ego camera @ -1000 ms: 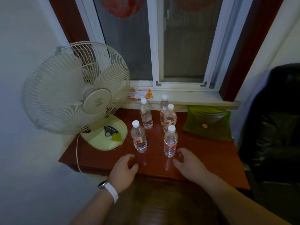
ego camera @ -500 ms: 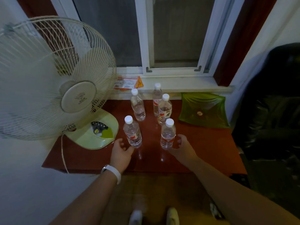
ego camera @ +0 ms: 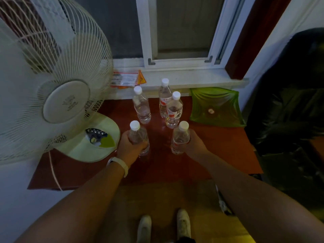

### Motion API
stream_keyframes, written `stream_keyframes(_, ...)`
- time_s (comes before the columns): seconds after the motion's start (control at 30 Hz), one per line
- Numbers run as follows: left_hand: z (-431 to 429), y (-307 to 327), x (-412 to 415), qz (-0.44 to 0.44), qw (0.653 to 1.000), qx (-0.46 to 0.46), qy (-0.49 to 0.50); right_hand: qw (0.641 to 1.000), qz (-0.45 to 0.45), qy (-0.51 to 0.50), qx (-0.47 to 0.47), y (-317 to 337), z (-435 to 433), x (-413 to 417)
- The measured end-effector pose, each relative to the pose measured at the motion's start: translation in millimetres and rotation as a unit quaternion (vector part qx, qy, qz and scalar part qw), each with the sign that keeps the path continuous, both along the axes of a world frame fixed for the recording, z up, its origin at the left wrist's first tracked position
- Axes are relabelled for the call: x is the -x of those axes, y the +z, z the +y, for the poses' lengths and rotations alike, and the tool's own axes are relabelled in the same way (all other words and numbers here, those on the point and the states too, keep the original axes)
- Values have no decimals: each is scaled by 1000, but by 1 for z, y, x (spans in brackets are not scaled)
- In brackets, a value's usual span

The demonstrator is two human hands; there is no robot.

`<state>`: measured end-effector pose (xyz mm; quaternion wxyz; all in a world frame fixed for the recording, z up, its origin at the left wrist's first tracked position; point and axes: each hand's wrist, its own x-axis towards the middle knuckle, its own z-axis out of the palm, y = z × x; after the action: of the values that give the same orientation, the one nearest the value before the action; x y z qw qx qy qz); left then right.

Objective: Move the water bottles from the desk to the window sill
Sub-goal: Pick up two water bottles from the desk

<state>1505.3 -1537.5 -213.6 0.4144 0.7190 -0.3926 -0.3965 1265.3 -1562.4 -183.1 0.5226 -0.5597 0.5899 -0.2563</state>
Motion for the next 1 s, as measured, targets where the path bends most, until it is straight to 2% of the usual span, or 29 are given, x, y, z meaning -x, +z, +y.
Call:
stream_keyframes(0.23, -4, -4, -4, -26, 1000, -5, -4, 999, 37, -31, -8, -30, -10, -4)
stream_keyframes(0.4, 1, 0, -8, -50, 999, 4, -9, 998, 15, -62, -4, -25, -7, -8)
stream_keyframes(0.67, 15, 24, -5, 75, 996, 43, -7, 991, -21, -128, 15, -2, 14, -8)
stream_keyframes(1.0, 5, 46, 11, 166, 976, 59, -127, 964, -51, -253, 62, 31, 65, 2)
